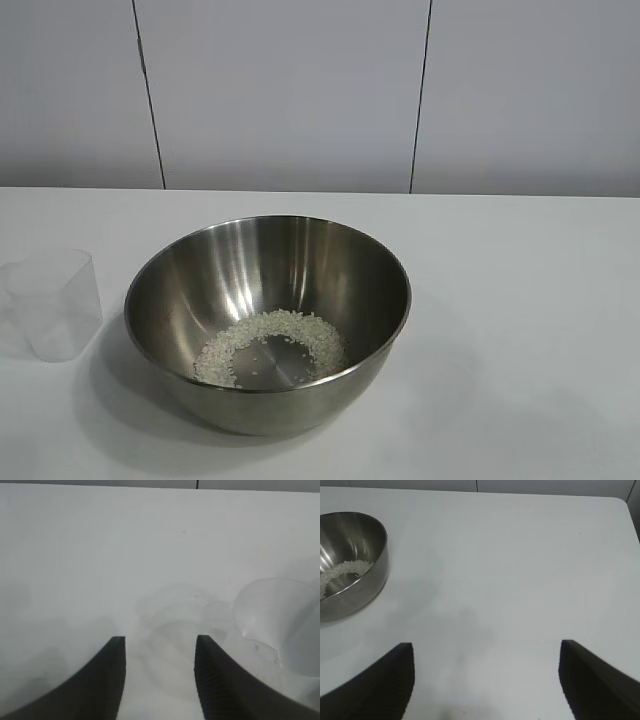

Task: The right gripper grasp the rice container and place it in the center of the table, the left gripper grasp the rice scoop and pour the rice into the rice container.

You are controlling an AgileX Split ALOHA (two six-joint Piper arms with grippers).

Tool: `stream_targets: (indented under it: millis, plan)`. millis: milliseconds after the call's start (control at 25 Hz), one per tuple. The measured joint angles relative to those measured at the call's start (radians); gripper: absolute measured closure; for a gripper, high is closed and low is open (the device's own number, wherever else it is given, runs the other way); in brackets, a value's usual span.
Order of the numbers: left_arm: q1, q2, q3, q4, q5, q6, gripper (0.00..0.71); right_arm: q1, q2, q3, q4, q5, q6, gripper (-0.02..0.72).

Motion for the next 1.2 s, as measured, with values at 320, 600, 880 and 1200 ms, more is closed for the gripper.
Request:
stream_targets:
  millis: [320, 600, 880, 1200]
  plan:
    - [0.066, -0.192, -0.344, -0.069, 0.605, 0.153, 0.385, 0.0, 0.0, 0.0, 0.0, 0.0, 0.0, 0.159]
    - [0.32, -0.238, -0.527, -0.061, 0.91, 0.204, 0.385, 0.0, 0.0, 0.0, 0.0, 0.0, 0.0, 0.159]
    - [0.498, -0.38, -0.561, -0.059, 1.072, 0.274, 0.385, 0.0, 0.0, 0.0, 0.0, 0.0, 0.0, 0.159]
    - [0.505, -0.733, -0.763, -0.149, 1.394, 0.349, 0.385, 0.0, 0.0, 0.0, 0.0, 0.0, 0.0, 0.159]
